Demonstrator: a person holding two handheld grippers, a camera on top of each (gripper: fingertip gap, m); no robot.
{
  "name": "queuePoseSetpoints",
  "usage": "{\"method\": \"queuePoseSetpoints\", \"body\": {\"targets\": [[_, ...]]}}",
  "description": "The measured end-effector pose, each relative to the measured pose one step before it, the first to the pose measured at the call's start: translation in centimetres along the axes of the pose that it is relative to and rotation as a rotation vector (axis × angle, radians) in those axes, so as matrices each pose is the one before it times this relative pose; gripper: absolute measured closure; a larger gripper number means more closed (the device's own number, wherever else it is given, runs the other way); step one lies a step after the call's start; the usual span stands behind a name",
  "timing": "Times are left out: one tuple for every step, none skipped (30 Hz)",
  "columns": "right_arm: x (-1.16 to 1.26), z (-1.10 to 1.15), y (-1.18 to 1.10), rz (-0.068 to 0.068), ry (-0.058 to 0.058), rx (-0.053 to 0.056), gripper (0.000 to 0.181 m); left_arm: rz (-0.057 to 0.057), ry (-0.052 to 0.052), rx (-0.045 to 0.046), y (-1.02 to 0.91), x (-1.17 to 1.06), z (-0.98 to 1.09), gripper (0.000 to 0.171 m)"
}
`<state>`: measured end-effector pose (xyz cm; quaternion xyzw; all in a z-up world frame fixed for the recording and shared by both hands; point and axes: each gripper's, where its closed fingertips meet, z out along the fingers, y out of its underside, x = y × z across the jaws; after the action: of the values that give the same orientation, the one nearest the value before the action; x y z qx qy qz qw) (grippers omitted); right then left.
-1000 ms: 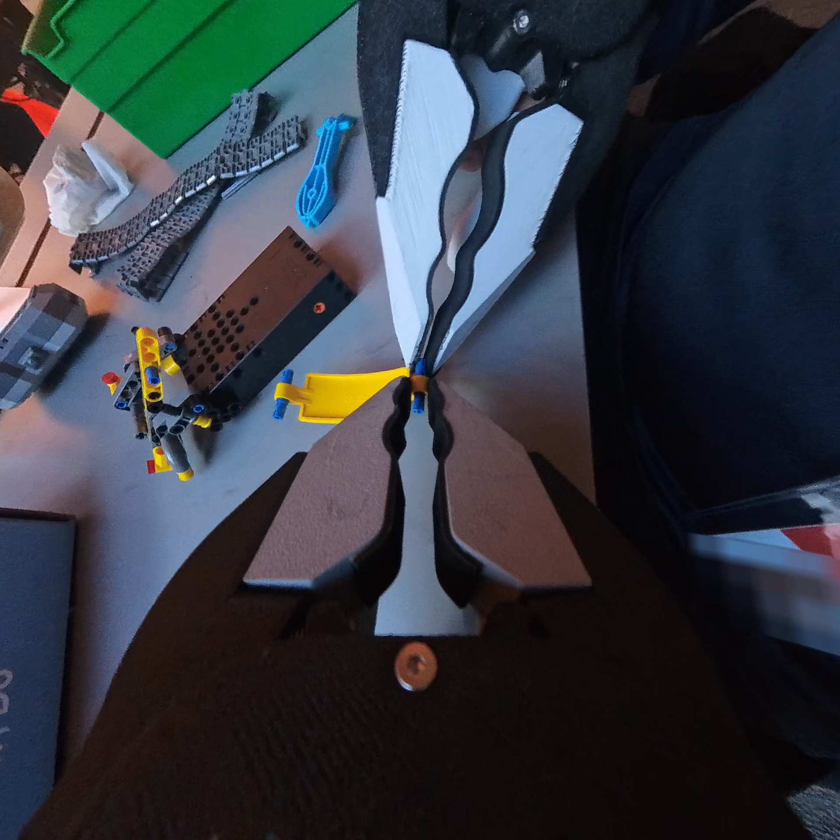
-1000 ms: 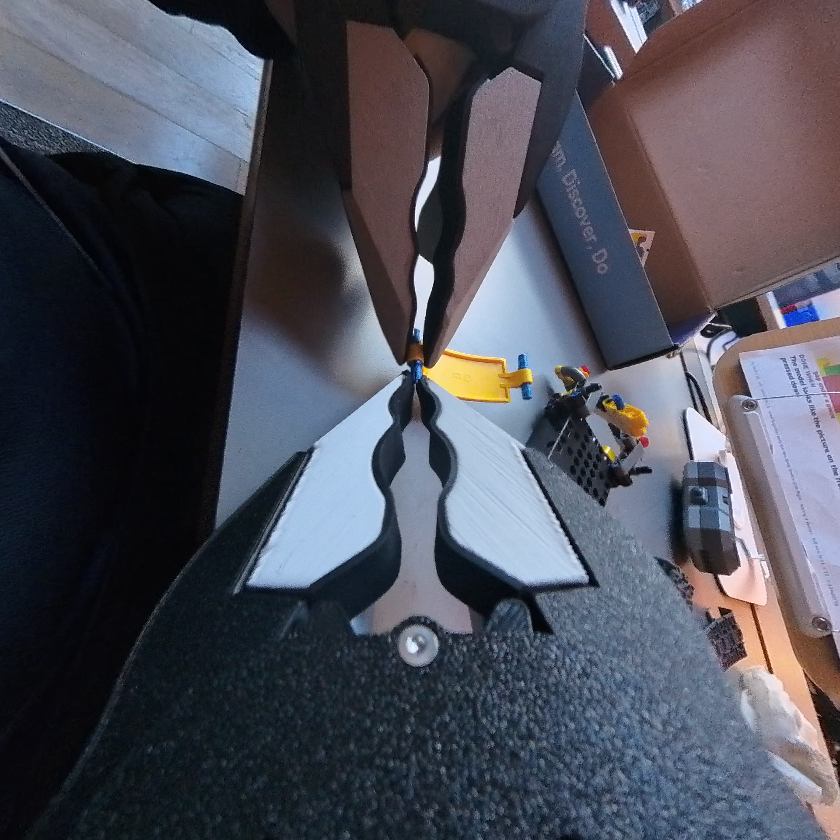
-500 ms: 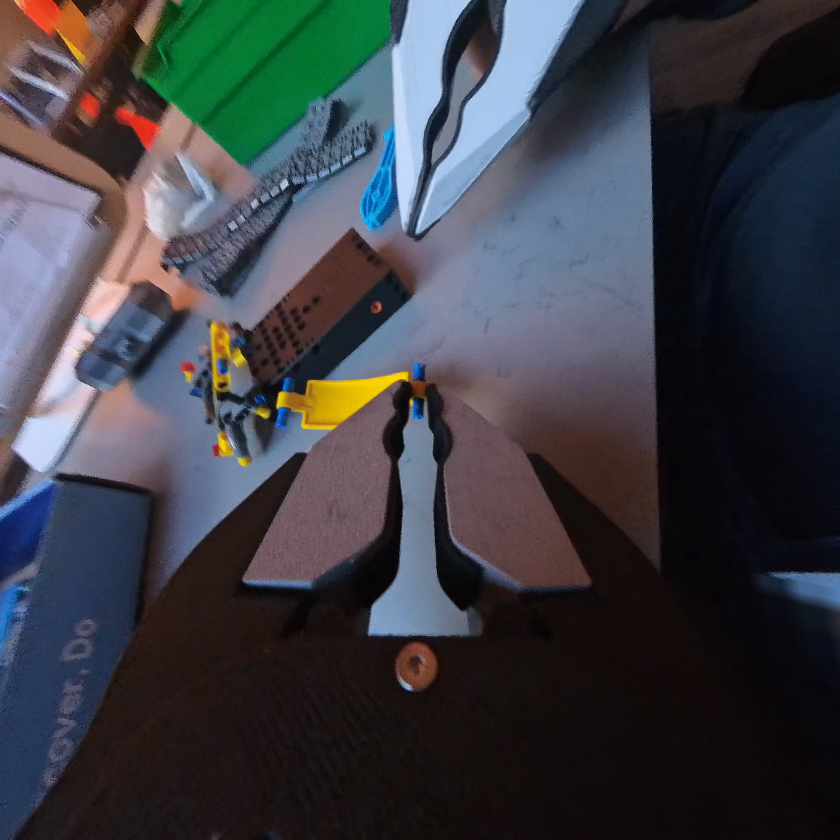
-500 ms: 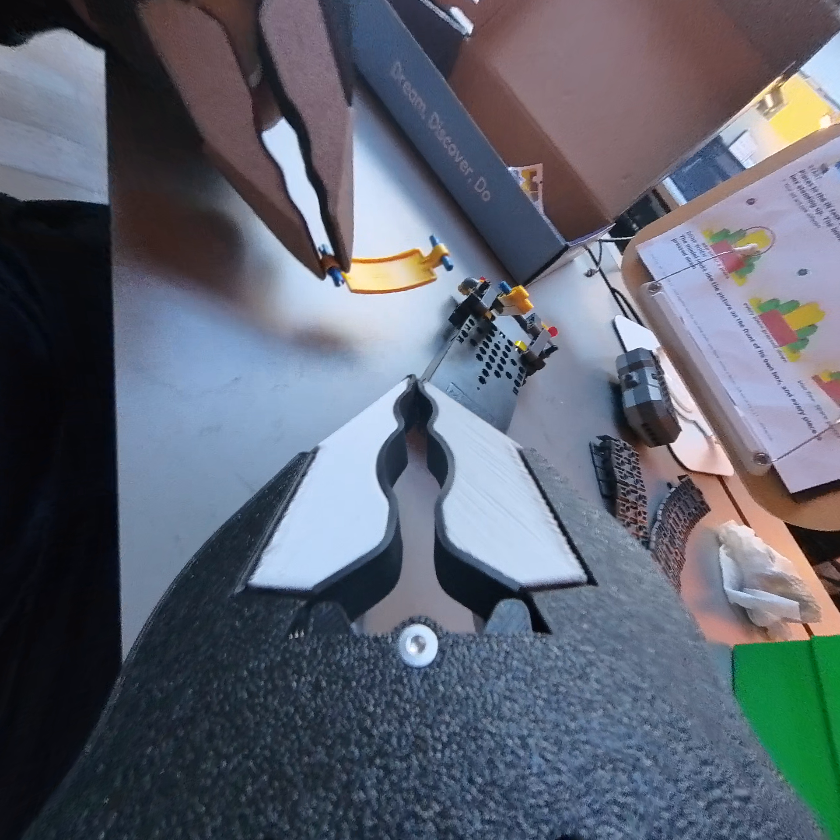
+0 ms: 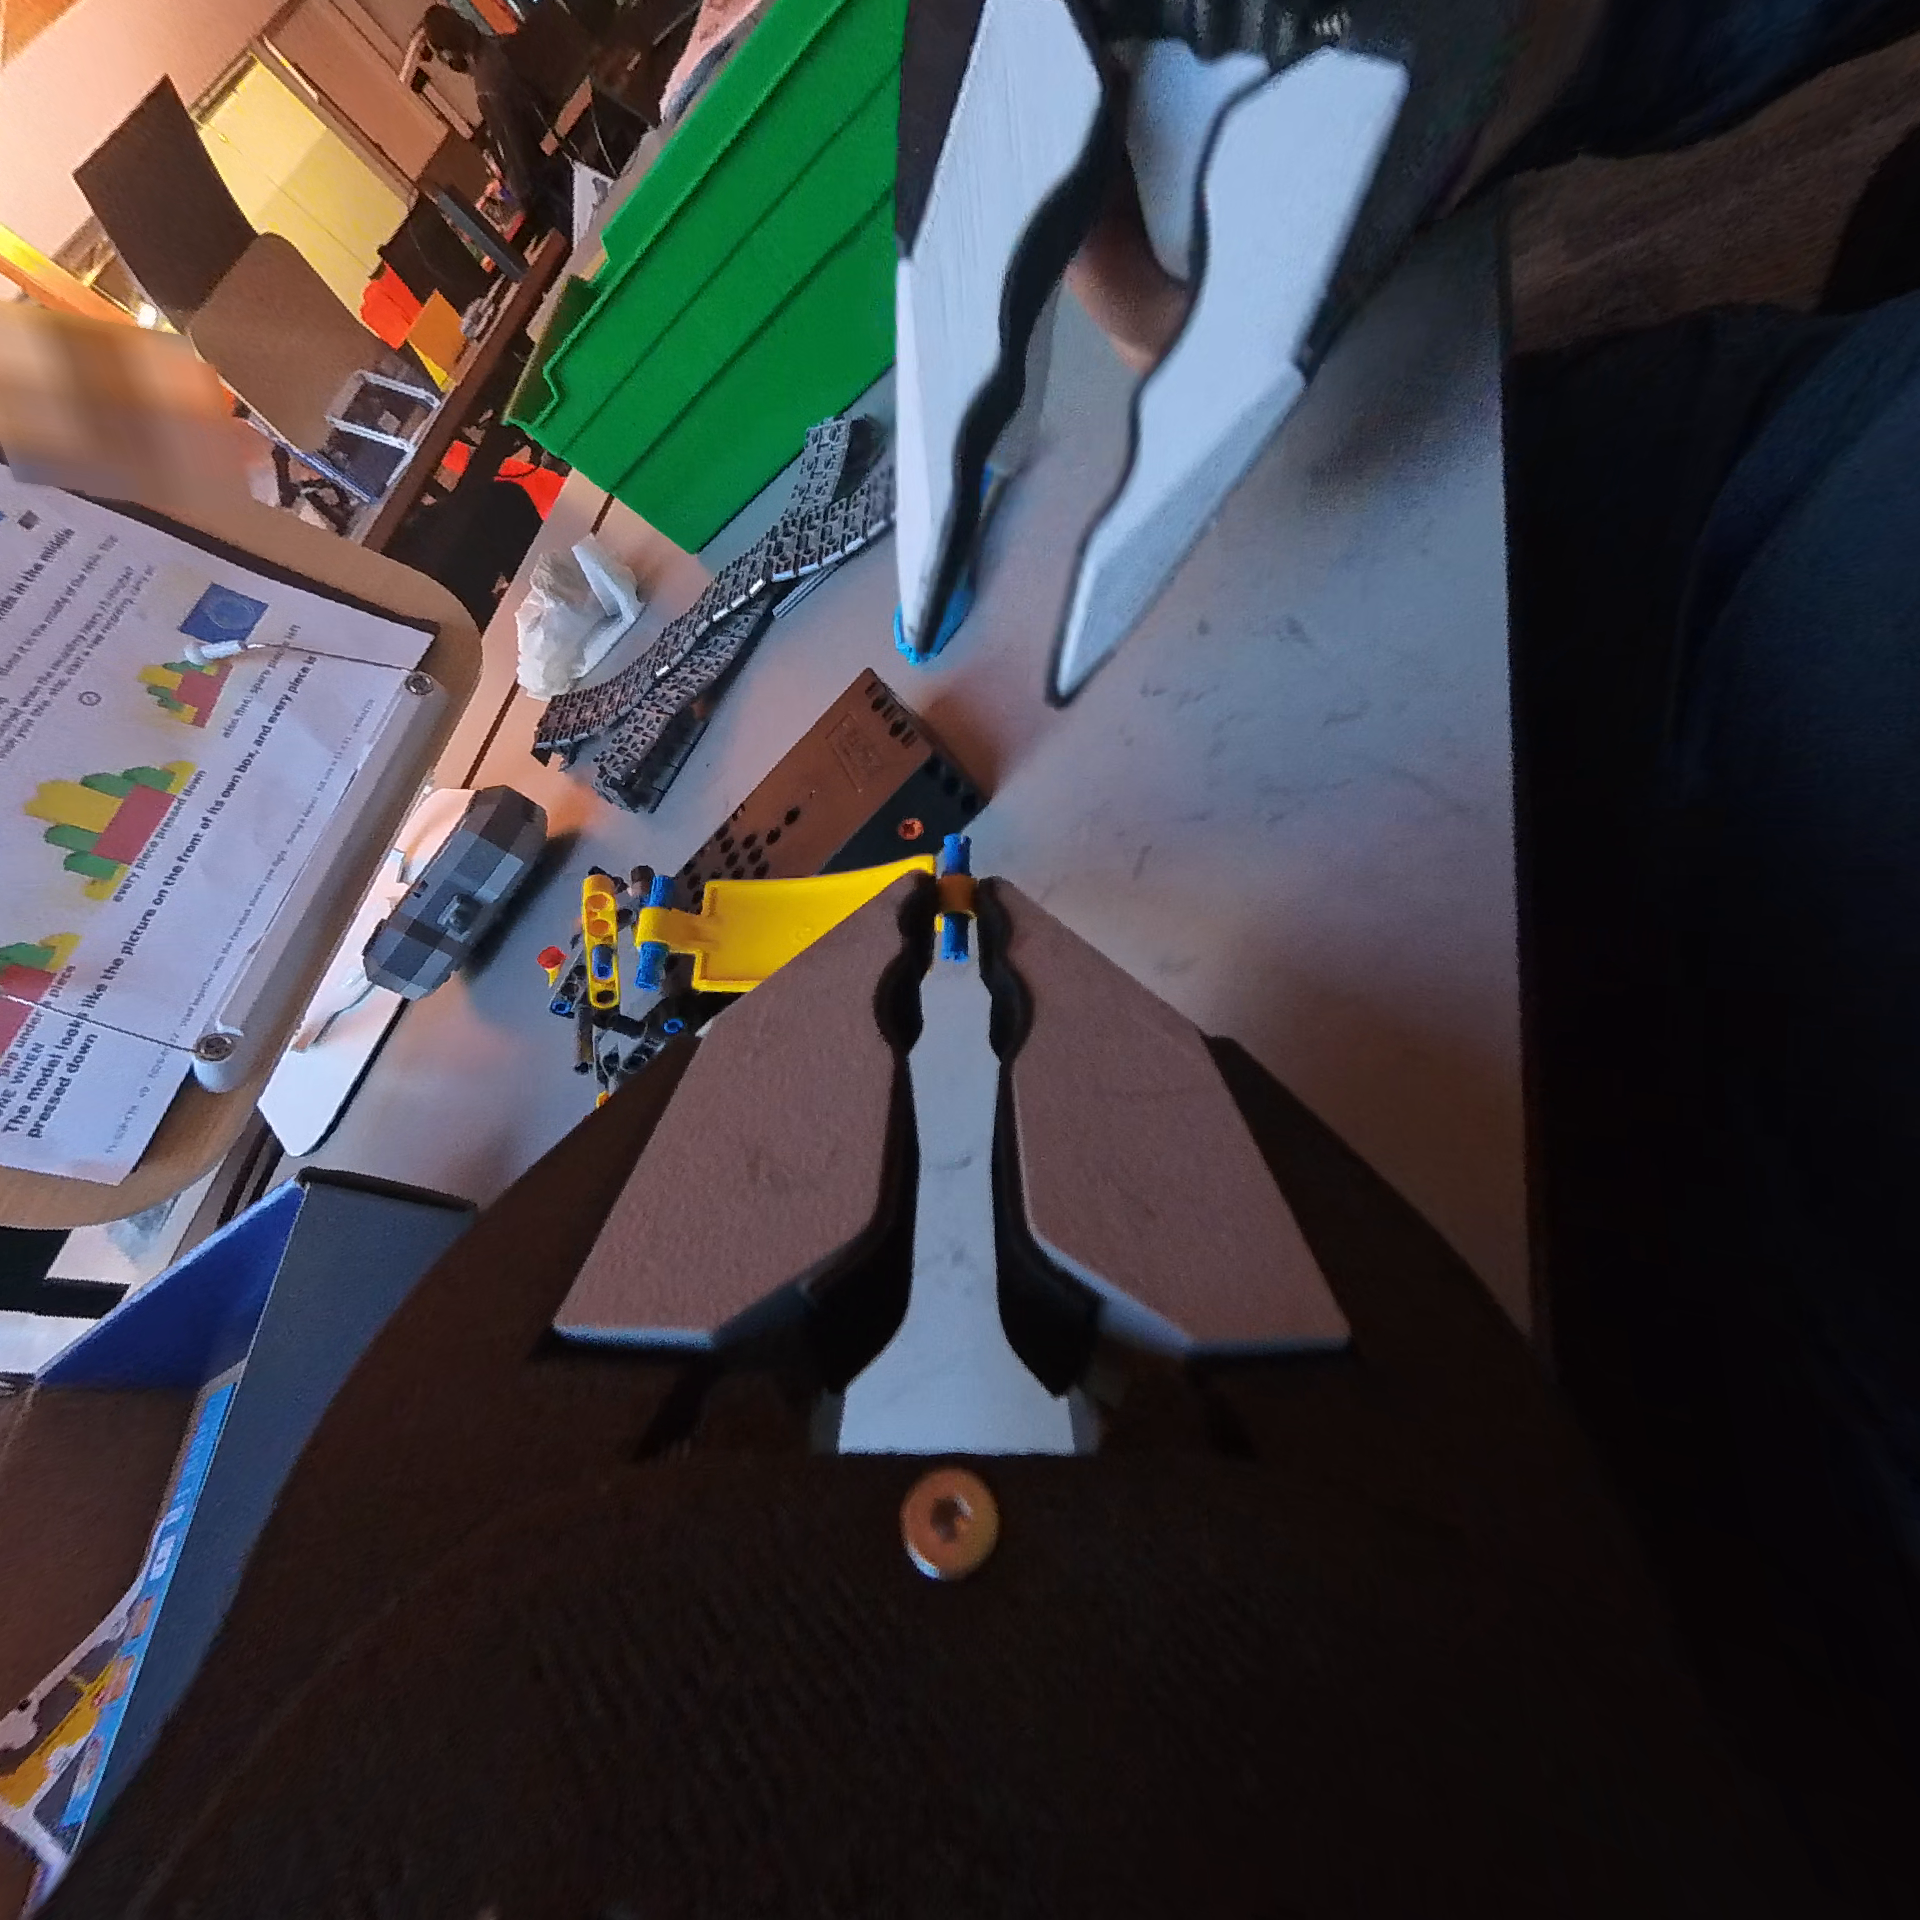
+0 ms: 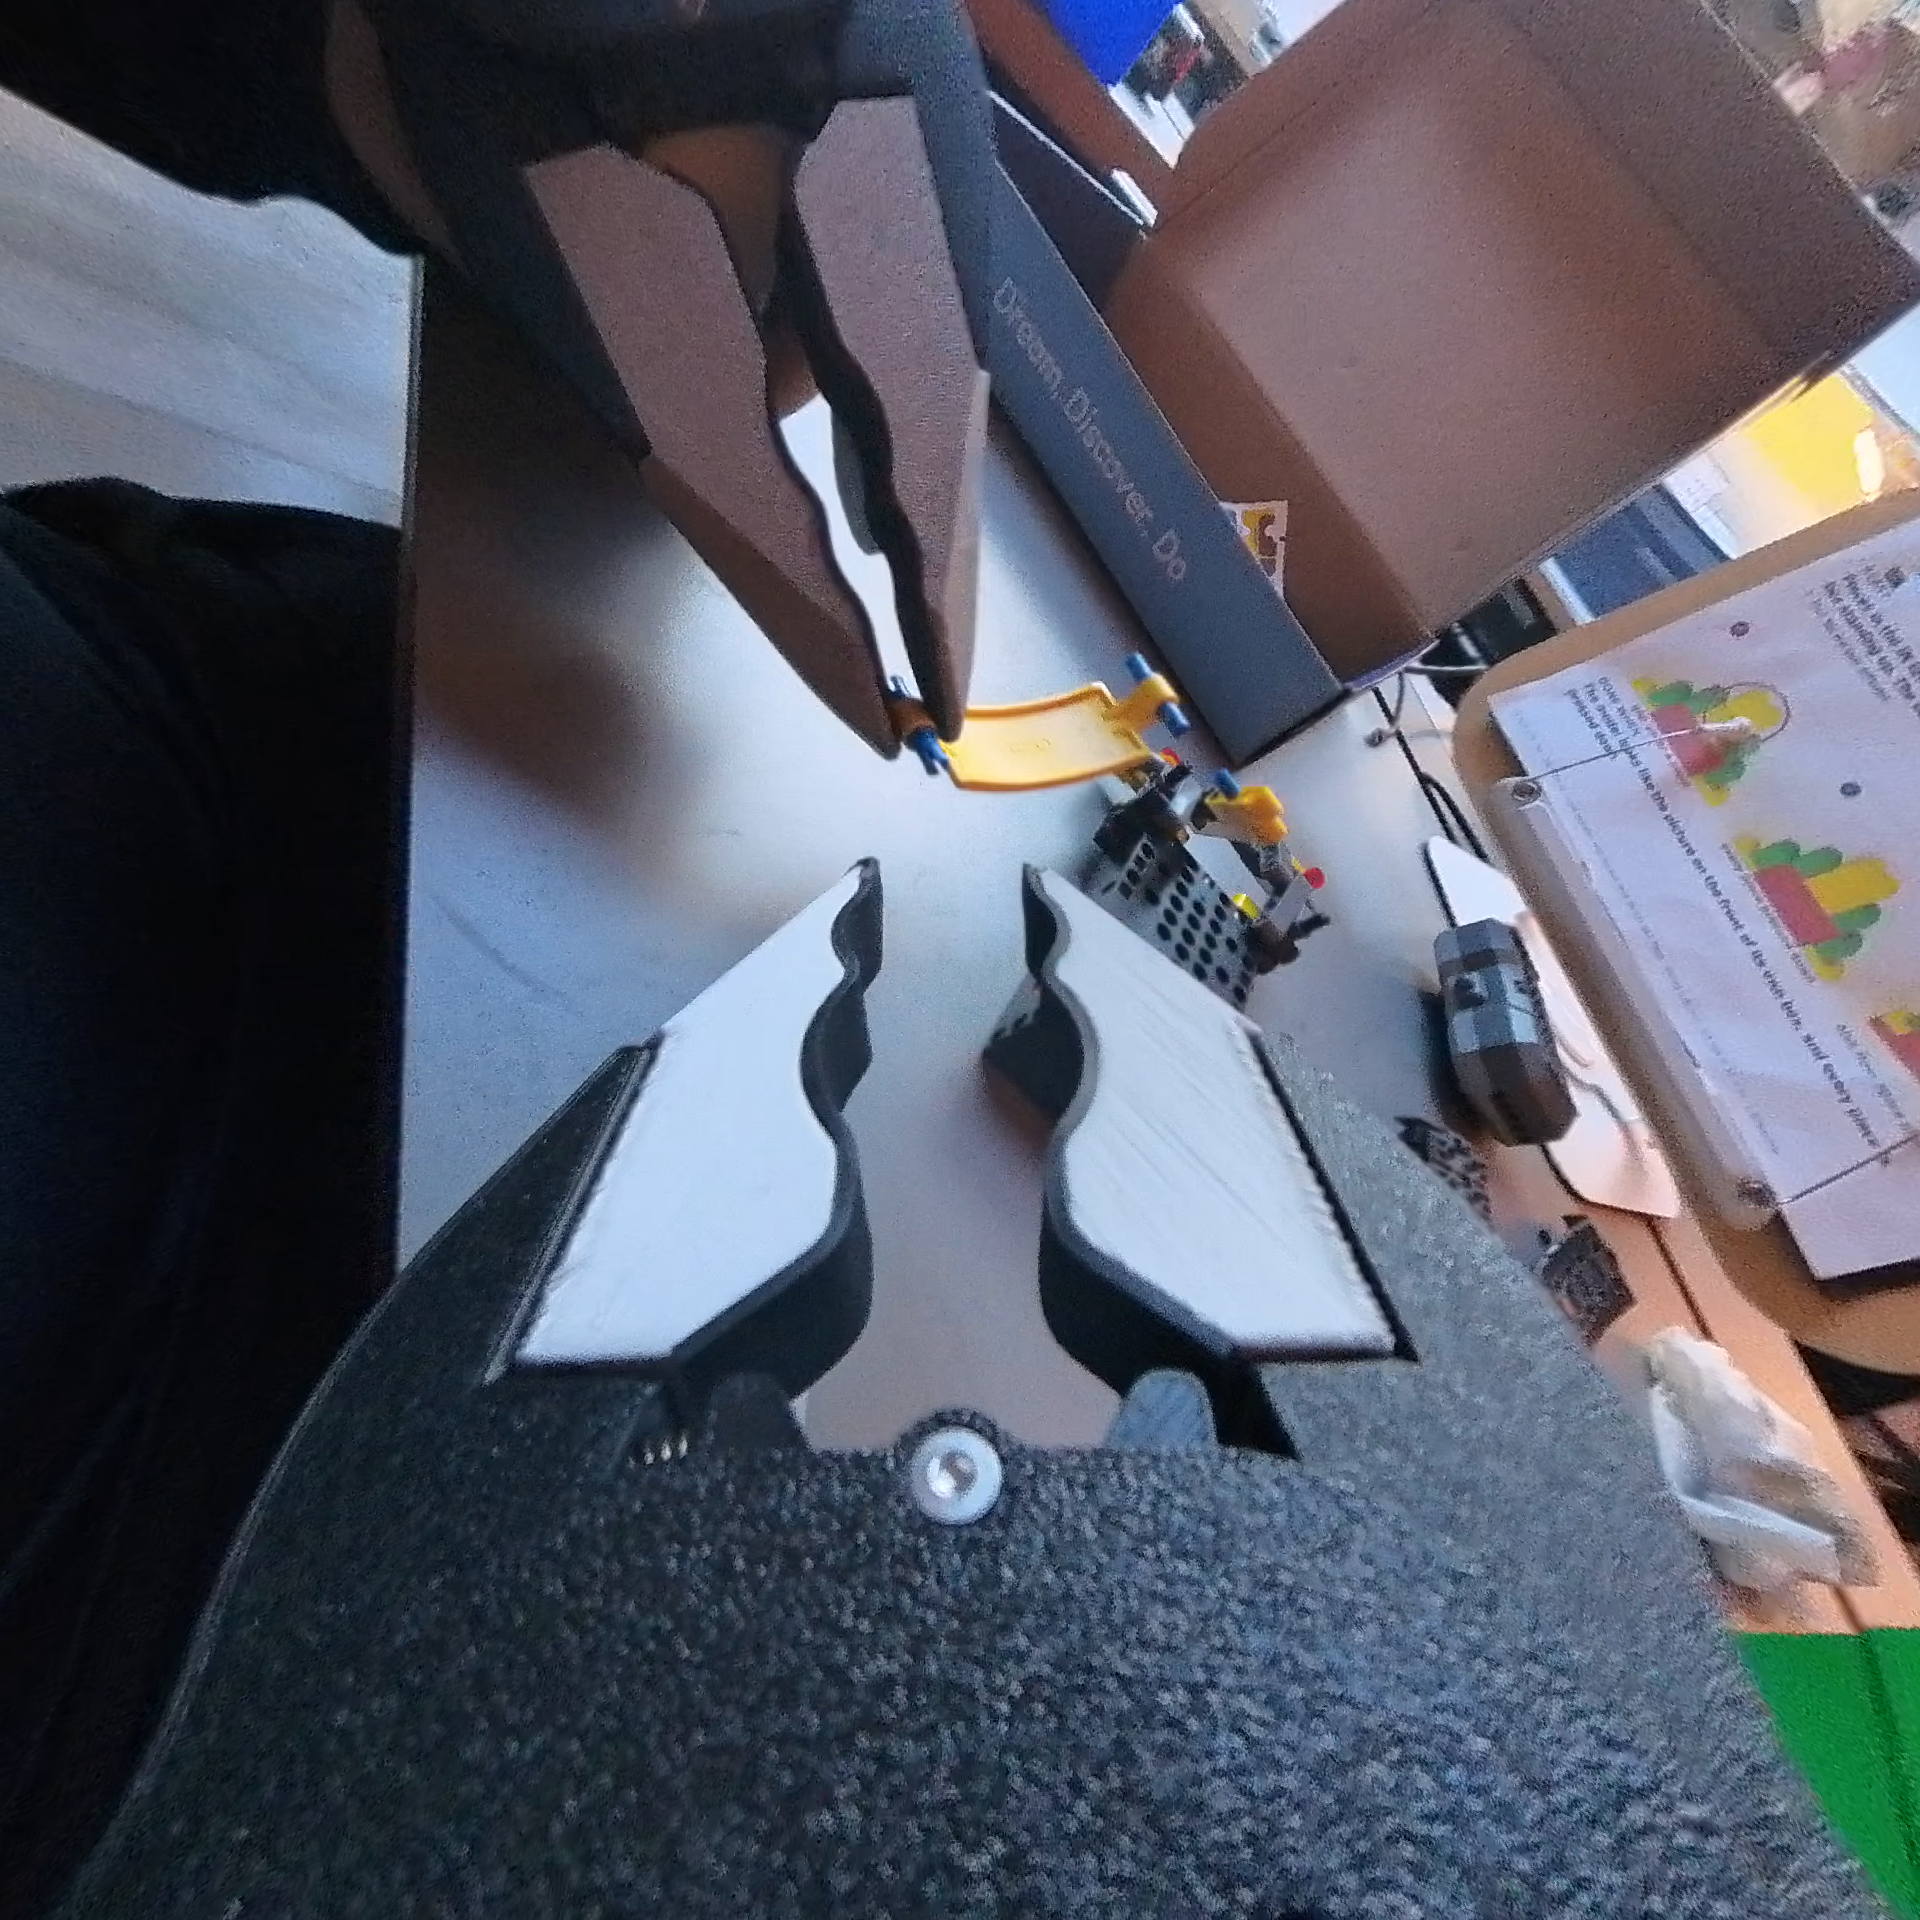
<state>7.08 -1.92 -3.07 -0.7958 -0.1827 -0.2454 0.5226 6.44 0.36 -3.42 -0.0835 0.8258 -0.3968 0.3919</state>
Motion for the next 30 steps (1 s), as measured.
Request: {"method": "queuePoseSetpoints", "body": {"targets": [[-0.195,0.49,-0.129,-0.0223,0.012,-0.0156,0.155,-0.0099,0.0035,0.01091,-0.237,0.019,-0.012,0.166],[-0.167,0.475,-0.135,-0.0226,0.011,-0.0137,0.154,-0.0147,0.0093,0.01567,-0.344,0.096,-0.008,0.166],[0.039,0.409,-0.154,-0.0219,0.0201,-0.011,0.153,-0.0191,0.0047,0.02033,-0.431,0.022,-0.012,0.166],[0.346,0.298,-0.121,-0.0195,0.0356,-0.0112,0.153,-0.0251,0.0064,0.0246,-0.512,0.028,-0.027,0.166],[0.466,0.155,-0.127,-0.0154,0.0392,-0.0069,0.153,-0.0276,0.0127,0.02545,-0.535,0.097,-0.019,0.166],[0.542,-0.041,-0.247,-0.0131,0.0412,0.0029,0.153,-0.028,0.0095,0.02232,-0.454,0.052,-0.019,0.166],[0.529,-0.186,-0.369,-0.0139,0.0406,0.0132,0.155,-0.0313,0.0075,0.02078,-0.407,-0.017,-0.023,0.166],[0.301,-0.232,-0.439,-0.0146,0.0269,0.0204,0.155,-0.0393,0.0101,0.02098,-0.401,-0.026,-0.041,0.166],[0.111,-0.202,-0.399,-0.0151,0.0151,0.0195,0.156,-0.0494,0.0127,0.03123,-0.553,-0.019,-0.101,0.166],[0.151,-0.182,-0.276,-0.0157,0.0169,0.0124,0.156,-0.0612,0.0129,0.04369,-0.708,-0.033,-0.145,0.166],[0.229,-0.17,-0.222,-0.0115,0.0194,0.0101,0.157,-0.073,0.0172,0.04812,-0.76,0.0,-0.107,0.166],[0.218,-0.158,-0.24,-0.0012,0.0136,0.0133,0.157,-0.0838,0.0194,0.04436,-0.653,0.0,-0.048,0.166],[0.17,-0.142,-0.236,0.0091,0.0065,0.0143,0.158,-0.0833,0.0212,0.03915,-0.511,0.016,-0.01,0.166],[0.234,-0.142,-0.186,0.0139,0.0065,0.012,0.16,-0.0749,0.028,0.03926,-0.525,0.112,-0.022,0.166],[0.26,-0.156,-0.161,0.0157,0.0074,0.012,0.162,-0.0652,0.0257,0.03398,-0.434,0.088,-0.02,0.166],[0.24,-0.127,-0.128,0.0163,0.0051,0.0111,0.162,-0.0525,0.0193,0.02628,-0.301,0.039,-0.032,0.165],[0.25,-0.083,-0.077,0.0126,0.0077,0.0067,0.159,-0.0409,0.0181,0.02274,-0.254,0.068,-0.026,0.166],[0.25,-0.059,-0.153,0.0074,0.0123,0.0089,0.148,-0.0317,0.0125,0.01661,-0.169,0.072,0.017,0.166],[0.181,-0.039,-0.215,0.0036,0.0114,0.013,0.142,-0.0266,0.0061,0.01259,-0.112,0.024,0.046,0.166],[0.124,-0.038,-0.103,-0.0018,0.0103,0.0049,0.141,-0.0282,0.0098,0.01662,-0.144,0.099,0.046,0.166],[0.047,-0.012,-0.001,-0.007,0.0071,-0.0016,0.141,-0.0335,0.0142,0.01508,-0.098,0.119,0.073,0.166],[-0.083,-0.017,-0.03,-0.0074,0.0003,0.0006,0.141,-0.0334,0.0204,0.01788,-0.139,0.149,0.037,0.166],[-0.181,0.002,-0.052,-0.0052,-0.0069,0.0015,0.144,-0.0318,0.0206,0.02178,-0.203,0.114,-0.015,0.166],[-0.319,0.042,0.051,-0.0043,-0.0159,-0.0032,0.154,-0.0284,0.014,0.01518,-0.141,-0.029,-0.039,0.166],[-0.162,0.061,0.172,-0.0044,-0.0078,-0.0097,0.157,-0.0224,0.0037,0.00216,-0.029,-0.164,-0.031,0.166],[0.101,0.027,0.161,-0.0027,0.0059,-0.0086,0.16,-0.018,0.0019,0.00258,-0.046,-0.156,-0.019,0.166],[0.109,-0.012,0.04,0.0043,0.0031,-0.0004,0.16,-0.0196,0.0024,0.0042,-0.032,-0.137,-0.023,0.166],[0.049,-0.013,-0.015,0.0109,-0.0026,0.0035,0.16,-0.0206,0.0065,0.00347,-0.019,-0.068,0.01,0.166],[0.037,-0.012,-0.018,0.0096,-0.0035,0.0029,0.16,-0.019,0.0037,0.00311,-0.012,-0.083,0.013,0.166],[-0.074,0.037,-0.002,0.0074,-0.0085,0.0023,0.158,-0.0162,-0.0026,0.0002,0.02,-0.148,0.024,0.166]]}}
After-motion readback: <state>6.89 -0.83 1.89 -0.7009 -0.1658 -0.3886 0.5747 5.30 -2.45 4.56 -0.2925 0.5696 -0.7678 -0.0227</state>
